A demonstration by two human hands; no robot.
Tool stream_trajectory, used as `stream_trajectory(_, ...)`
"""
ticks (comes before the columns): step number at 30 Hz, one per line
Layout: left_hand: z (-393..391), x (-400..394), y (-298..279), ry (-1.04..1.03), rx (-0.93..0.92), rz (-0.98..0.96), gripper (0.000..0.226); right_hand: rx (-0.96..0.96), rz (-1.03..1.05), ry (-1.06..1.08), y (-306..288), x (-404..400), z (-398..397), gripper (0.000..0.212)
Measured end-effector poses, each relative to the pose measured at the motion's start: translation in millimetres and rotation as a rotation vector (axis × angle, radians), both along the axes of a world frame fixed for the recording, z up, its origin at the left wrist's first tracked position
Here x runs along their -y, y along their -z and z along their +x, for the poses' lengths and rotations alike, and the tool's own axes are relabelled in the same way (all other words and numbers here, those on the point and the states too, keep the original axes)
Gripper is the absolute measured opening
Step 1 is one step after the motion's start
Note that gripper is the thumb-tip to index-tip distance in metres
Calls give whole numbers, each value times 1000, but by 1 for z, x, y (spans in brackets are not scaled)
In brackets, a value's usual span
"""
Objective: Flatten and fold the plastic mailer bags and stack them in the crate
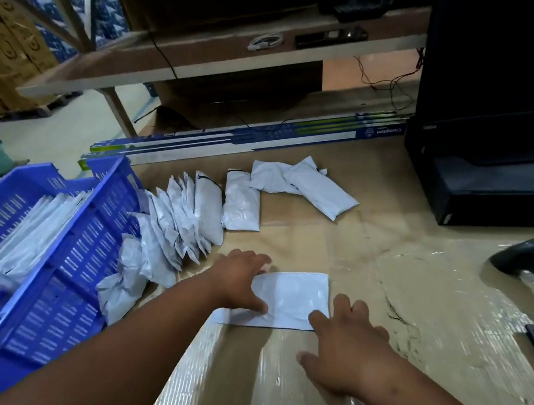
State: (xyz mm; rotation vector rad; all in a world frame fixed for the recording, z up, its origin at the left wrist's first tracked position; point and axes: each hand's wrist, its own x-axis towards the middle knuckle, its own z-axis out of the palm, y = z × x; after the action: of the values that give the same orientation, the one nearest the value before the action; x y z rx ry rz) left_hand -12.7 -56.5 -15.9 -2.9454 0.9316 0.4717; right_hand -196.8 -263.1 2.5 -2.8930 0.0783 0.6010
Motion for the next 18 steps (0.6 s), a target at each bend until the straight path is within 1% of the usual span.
stream_trajectory(2,6,3,-3,-29,-52,5,74,-30,23,24,-2,-1,1,65)
stream_trajectory(4,11,2,-7,-103,-109,-70,48,6,15,11,-3,-5,4,63)
stream_trajectory(5,12,0,-10,-138,-133,-108,40,45,-1,-13,-3,-7,6,62)
stream_trajectory(8,16,-13,-30,-173,-162,-195,33,203,4,-77,-4,-16,17,59)
stream_trajectory(13,20,-54,-96,-255,-74,-291,21,402,162,-150,-17,-48,53,45)
stream_trajectory(16,27,-94,-144,-388,5,-324,21,502,251,-198,-39,-79,83,43)
stream_trajectory(18,34,-128,-172,-500,51,-397,19,561,312,-227,-60,-106,105,39)
